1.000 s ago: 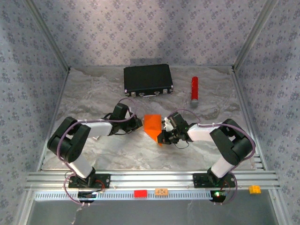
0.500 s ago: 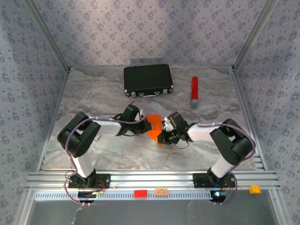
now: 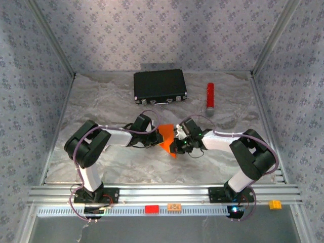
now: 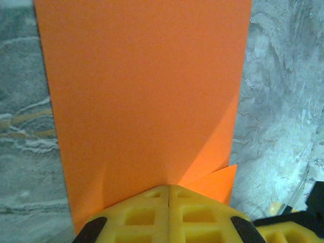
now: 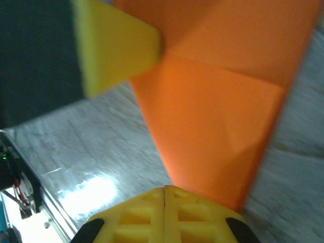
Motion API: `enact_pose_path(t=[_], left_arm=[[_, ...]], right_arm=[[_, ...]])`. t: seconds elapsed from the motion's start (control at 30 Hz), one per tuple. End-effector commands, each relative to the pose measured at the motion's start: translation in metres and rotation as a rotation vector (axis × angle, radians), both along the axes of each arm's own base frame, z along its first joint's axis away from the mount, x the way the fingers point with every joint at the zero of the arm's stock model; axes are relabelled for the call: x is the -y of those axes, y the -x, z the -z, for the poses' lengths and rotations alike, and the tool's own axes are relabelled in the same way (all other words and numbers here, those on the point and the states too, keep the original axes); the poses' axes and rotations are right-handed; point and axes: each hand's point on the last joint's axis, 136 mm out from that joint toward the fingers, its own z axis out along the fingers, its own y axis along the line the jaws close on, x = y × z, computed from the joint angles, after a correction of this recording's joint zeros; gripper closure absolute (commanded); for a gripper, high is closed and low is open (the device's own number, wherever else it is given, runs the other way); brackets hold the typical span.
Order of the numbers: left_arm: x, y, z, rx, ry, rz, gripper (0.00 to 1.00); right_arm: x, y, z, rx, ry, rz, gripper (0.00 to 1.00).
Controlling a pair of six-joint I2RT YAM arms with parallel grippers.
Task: Fold a paper plane with a square sheet of paper (pick it up from the middle)
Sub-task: Third fold the triangle at the center of the table.
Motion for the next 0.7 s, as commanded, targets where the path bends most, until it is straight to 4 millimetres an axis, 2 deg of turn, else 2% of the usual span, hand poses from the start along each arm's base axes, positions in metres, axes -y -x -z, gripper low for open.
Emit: enact_pose_path(t=[0.0,0.17,0.27,0.37,0.5,0.67], left_arm=[[-0.012,0.01,0.026,-0.05,-0.075,-0.004,0.98],[-0.012,0.01,0.026,-0.053,-0.07,-0.006,0.98],[-0.012,0.01,0.027,-0.054,-0.07,-0.006,0.98],[-0.014,0.01,0.029,-0.056,-0.077,-0.009,0.98],[-0.014,0.01,0.031,-0.06,-0.08,-0.008,0.98],[-0.015,0.011,0.032,-0.063,-0.081,-0.008,0.99]], right_arm=[[-0.015,-0.009,-0.002,0.015,-0.006,-0.02,0.99],[-0.023,-0.024,0.012,0.007,-0.004,0.04,0.98],[-0.018,-0.02,0.024,-0.017,0.024,0.047,0.97],[-0.004,-0.009,0.031,-0.028,0.068,0.047,0.97],[0.006,-0.002,0.024,-0.02,0.069,0.044,0.96],[-0.007,-0.009,0.005,0.011,0.02,0.029,0.96]])
